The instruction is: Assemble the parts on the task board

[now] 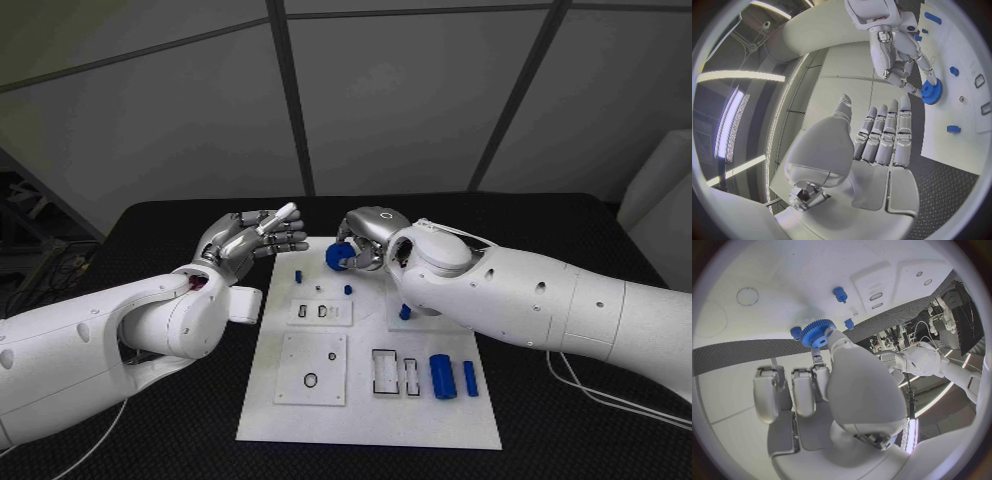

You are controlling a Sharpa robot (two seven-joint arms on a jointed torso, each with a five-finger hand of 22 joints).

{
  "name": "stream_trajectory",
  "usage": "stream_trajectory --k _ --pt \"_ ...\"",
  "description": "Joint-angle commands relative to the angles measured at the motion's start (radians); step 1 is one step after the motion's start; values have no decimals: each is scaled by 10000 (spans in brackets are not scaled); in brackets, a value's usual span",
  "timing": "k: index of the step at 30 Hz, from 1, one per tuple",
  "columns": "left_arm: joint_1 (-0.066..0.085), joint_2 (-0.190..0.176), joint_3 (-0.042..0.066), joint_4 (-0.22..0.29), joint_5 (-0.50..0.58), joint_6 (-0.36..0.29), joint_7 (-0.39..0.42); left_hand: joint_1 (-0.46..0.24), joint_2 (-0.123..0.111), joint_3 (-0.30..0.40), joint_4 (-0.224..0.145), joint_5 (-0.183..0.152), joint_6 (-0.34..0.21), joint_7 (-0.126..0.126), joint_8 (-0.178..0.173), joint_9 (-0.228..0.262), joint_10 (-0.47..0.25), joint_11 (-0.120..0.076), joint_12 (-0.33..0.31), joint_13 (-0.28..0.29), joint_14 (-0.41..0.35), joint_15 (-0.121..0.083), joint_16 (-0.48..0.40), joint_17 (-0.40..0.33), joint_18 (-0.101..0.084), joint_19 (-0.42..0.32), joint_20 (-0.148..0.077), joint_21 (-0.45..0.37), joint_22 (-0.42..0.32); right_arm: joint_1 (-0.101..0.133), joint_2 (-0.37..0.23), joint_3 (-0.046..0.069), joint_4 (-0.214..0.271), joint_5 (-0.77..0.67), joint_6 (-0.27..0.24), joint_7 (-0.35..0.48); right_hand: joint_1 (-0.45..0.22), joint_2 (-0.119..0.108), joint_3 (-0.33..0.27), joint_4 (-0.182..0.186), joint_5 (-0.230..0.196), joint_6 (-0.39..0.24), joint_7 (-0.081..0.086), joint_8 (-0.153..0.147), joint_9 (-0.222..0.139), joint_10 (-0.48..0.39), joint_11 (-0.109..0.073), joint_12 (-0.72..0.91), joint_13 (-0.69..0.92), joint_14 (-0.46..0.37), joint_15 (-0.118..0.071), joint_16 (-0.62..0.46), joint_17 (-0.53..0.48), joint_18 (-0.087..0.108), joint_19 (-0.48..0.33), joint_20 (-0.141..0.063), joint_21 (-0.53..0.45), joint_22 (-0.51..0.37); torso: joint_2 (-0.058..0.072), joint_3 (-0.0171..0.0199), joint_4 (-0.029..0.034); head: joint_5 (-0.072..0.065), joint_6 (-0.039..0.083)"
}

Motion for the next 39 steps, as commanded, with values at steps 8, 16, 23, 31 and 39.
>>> stream_trajectory --k 8,16,23,31,39 --pt "17 9 9 18 -76 136 25 0 63 -34 28 33 27 59 -56 -9 30 70 -53 -6 31 22 -41 11 -195 -16 62 -36 -11 19 97 -9 -228 -102 382 34 -299 -109 138 10 -175 -31 3 -169 -54 -48 120 -100 744 745 25 53 1139 -75 558 -43 63 2008 1 1 0 6 -30" --pt "18 5 10 27 -76 131 21 18 62 -36 12 33 27 58 -60 -9 32 70 -57 -5 33 22 -48 12 -195 -15 63 -38 -13 18 157 -21 -330 -103 533 123 -634 -233 98 43 -651 -156 59 -345 -72 -115 182 -189 683 748 86 62 1161 -72 548 24 58 2003 0 -2 -1 27 -61" --pt "19 0 10 24 -76 125 17 39 59 -39 -5 32 26 58 -64 -8 32 69 -62 -5 35 22 -56 14 -194 -13 63 -40 -15 18 176 -34 -351 -97 569 167 -855 -321 23 58 -884 -260 83 -457 -78 -149 211 -239 649 750 112 70 1181 -71 544 53 56 2002 -4 2 -8 33 -97" --pt "20 -1 10 21 -76 122 15 39 59 -39 -5 32 26 58 -64 -8 32 69 -62 -5 35 22 -56 14 -194 -13 63 -40 -15 17 181 -41 -384 -10 587 115 -1278 -410 -123 249 -1203 -739 206 -828 -114 -255 326 -386 534 768 208 108 1283 -79 567 132 68 2035 -6 2 -4 22 -98" --pt "20 -1 10 13 -76 112 8 53 58 -42 -19 33 25 59 -68 -9 31 70 -67 -5 36 22 -62 16 -194 -12 64 -42 -17 18 168 -45 -408 200 989 19 -3047 -212 -225 741 -522 -751 275 -1004 -49 -264 413 -380 562 850 305 272 1721 -90 607 244 90 2090 -6 4 -2 17 -98"
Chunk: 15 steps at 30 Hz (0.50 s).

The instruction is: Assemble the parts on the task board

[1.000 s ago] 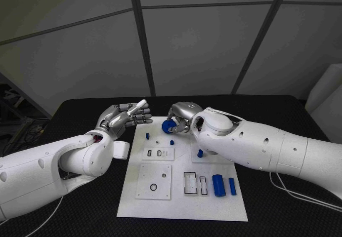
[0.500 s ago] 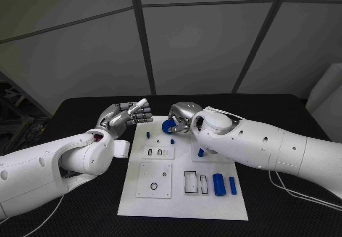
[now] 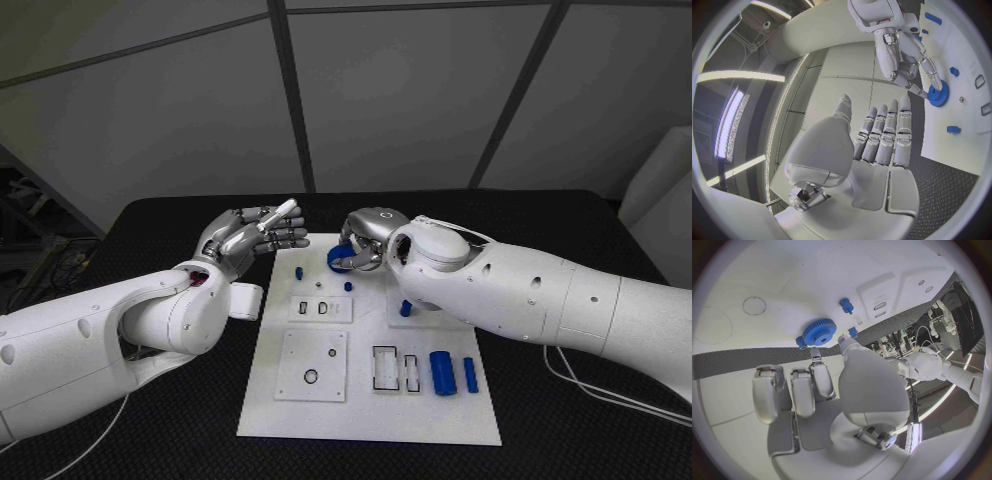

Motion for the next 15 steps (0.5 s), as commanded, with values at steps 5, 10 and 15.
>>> stream_trajectory --k 5,10,15 --pt "17 -1 9 5 -76 91 18 53 59 -42 -20 33 24 60 -69 -9 31 70 -67 -5 37 22 -63 17 -194 -12 64 -42 -11 19 -33 -2 -1 215 635 -91 -560 115 102 34 221 50 33 -54 34 49 32 42 634 864 87 66 1785 -100 636 102 64 2125 0 4 5 -13 -10" --pt "17 -7 9 2 -76 76 14 61 60 -44 -27 33 20 63 -74 -10 27 72 -73 -6 38 23 -67 18 -194 -10 64 -43 -12 20 -96 -2 15 359 897 -136 -594 177 193 1 310 180 -1 -14 63 174 4 223 801 879 69 94 1862 -135 750 93 127 2264 -2 4 -7 -10 -12" --pt "17 -7 9 -2 -76 75 13 80 60 -46 -44 33 14 67 -81 -10 20 75 -81 -7 40 24 -75 20 -193 -7 64 -44 -14 20 -196 -3 85 289 554 -260 -399 119 282 -112 471 213 -17 -25 67 204 -16 264 839 890 51 114 1917 -155 816 76 164 2344 -8 8 -5 -13 -14"
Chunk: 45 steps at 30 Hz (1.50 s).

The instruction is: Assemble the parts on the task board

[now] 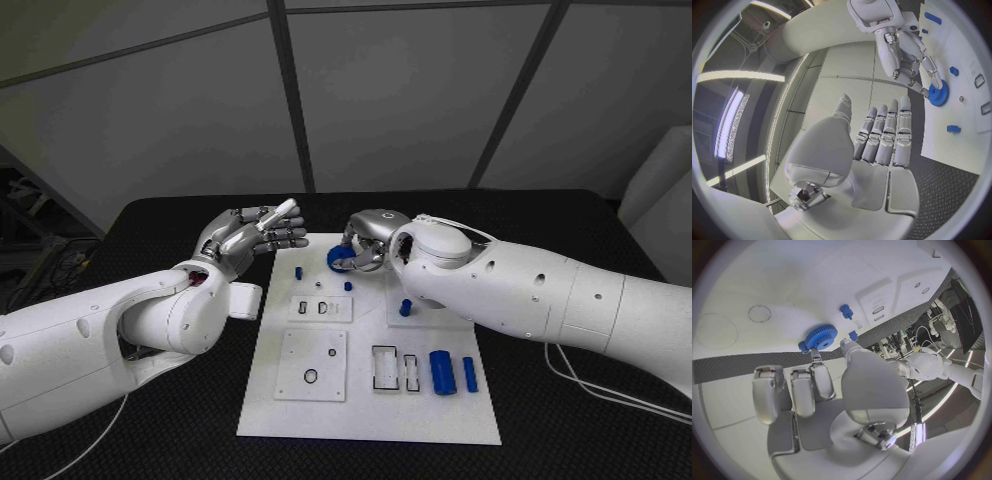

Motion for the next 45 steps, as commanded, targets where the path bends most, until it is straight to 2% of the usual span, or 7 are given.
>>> stream_trajectory --k 1,16,23,30,36,39,45 --pt "17 2 9 3 -75 77 24 99 57 -48 -61 33 11 70 -46 -10 17 77 -39 -7 42 24 -43 15 -193 -5 65 -46 -17 -16 -76 -26 36 13 24 -228 233 -74 146 -92 202 113 -31 52 6 62 -21 75 846 893 46 44 1929 -157 785 31 59 2351 -9 7 -5 2 -2" --pt "16 30 9 -36 -75 55 39 207 32 -63 -164 33 5 76 -69 -9 13 82 -65 -6 56 27 -78 26 -194 -1 67 -57 -29 -17 -379 -27 332 -22 -639 -283 587 -122 301 -259 352 193 -56 56 18 106 -49 138 913 905 21 67 1994 -180 859 9 100 2441 -12 5 -8 -4 35" --pt "15 19 9 -47 -75 47 43 207 32 -63 -164 33 5 76 -69 -9 13 82 -65 -6 56 27 -78 26 -194 -1 67 -57 -29 -20 -748 -26 668 121 -1332 -187 594 -118 312 -253 367 228 -65 69 24 149 -55 199 970 904 18 66 1991 -183 871 5 107 2456 -19 10 -7 -13 60" --pt "14 8 8 -96 -75 44 46 207 32 -63 -164 33 5 76 -69 -9 13 82 -65 -6 56 27 -78 26 -194 -1 67 -57 -29 -26 -1872 -19 1541 1082 -2354 730 735 -113 385 -308 412 259 -73 63 26 135 -68 175 952 889 6 44 1928 -175 842 -6 91 2422 -30 12 -19 -20 119" --pt "13 18 6 -146 -76 71 60 256 13 -78 -216 32 12 70 -75 -7 22 80 -73 -3 64 27 -97 32 -193 1 68 -63 -35 -26 -3321 -24 1975 2798 -2437 2246 1493 -278 529 -757 -237 303 -112 29 22 -90 -101 -145 686 820 -28 -66 1642 -77 523 -34 -91 2044 -110 30 -120 -63 195" --pt "12 42 5 -178 -77 81 80 279 -12 -96 -247 32 19 64 -78 -5 32 76 -76 -2 69 26 -109 36 -193 2 68 -67 -39 -27 -3860 -29 1965 3308 -2539 2764 1732 -516 403 -931 220 280 -237 8 13 -186 -200 -259 594 808 -100 -89 1600 -47 425 -78 -150 1932 -132 39 -160 -123 242" --pt "2 102 3 -296 -77 86 92 279 -12 -96 -247 32 19 64 -78 -5 32 76 -76 -2 69 26 -109 36 -193 2 68 -67 -39 -98 -4549 -35 1919 3763 -2594 3429 1997 -610 196 -1059 397 190 -330 -36 -9 -236 -295 -332 535 801 -189 -113 1561 -29 363 -171 -192 1860 -150 138 -248 -107 253"
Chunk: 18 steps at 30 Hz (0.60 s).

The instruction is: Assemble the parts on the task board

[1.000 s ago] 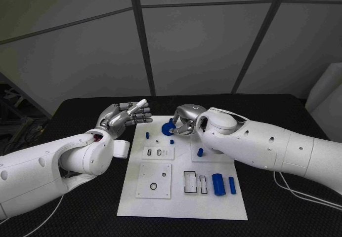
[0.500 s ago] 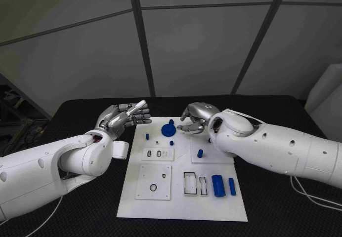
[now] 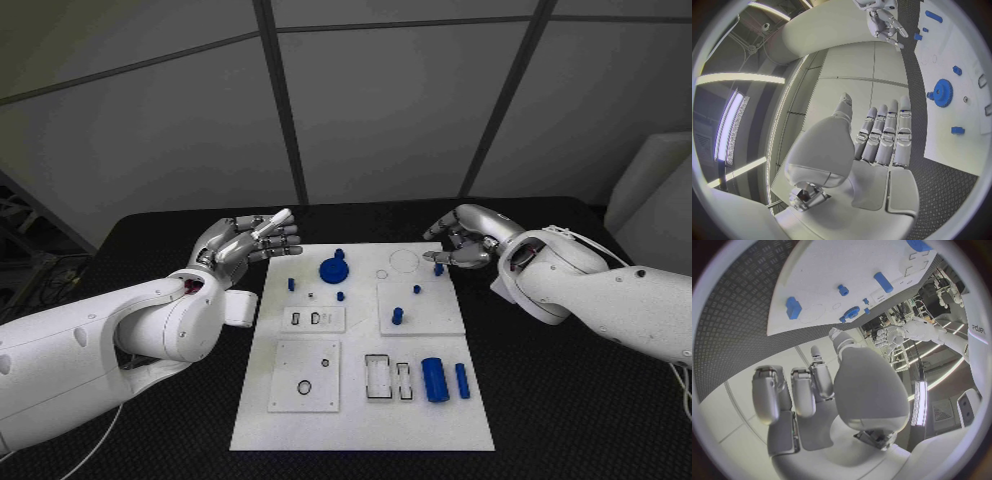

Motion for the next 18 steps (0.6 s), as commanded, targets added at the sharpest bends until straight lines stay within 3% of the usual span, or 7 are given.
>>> stream_trajectory --k 1,7,13,18 --pt "5 39 7 -62 -76 94 95 119 15 -13 -52 32 18 64 -40 -5 -4 41 -39 -2 69 26 -50 11 -194 2 68 -68 -12 -62 -193 -5 0 888 -318 1101 173 -12 -93 -43 38 -68 -31 -65 -25 -44 -24 -61 521 801 -80 -45 1561 -26 395 -65 -45 1854 -28 77 -75 -12 13" --pt "-7 78 6 -142 -76 107 99 135 4 -21 -70 32 24 61 -40 -4 1 39 -41 -1 72 26 -56 13 -194 2 68 -70 -14 -267 -316 -7 -249 974 -207 1289 354 15 -172 -102 84 -142 39 -68 -38 -72 25 -104 486 805 -55 -45 1574 -25 387 -66 -54 1845 -31 53 -41 -76 32" --pt "-26 90 5 -199 -76 116 97 135 4 -21 -70 32 24 61 -40 -4 1 39 -41 -1 72 26 -56 13 -194 2 68 -70 -14 -369 -259 -7 -503 992 -6 1387 471 51 -198 -143 123 -151 60 -57 -38 -70 45 -102 489 808 -36 -43 1583 -25 386 -53 -56 1844 -33 69 -4 -103 16" --pt "-32 87 5 -235 -76 115 99 135 4 -21 -70 32 24 61 -40 -4 1 39 -41 -1 72 26 -56 13 -194 2 68 -70 -14 -465 -200 -7 -650 895 159 1399 622 89 -205 -215 157 -127 69 -37 -31 -61 52 -89 501 814 -26 -36 1608 -28 397 -42 -53 1856 -24 68 -39 -78 19"
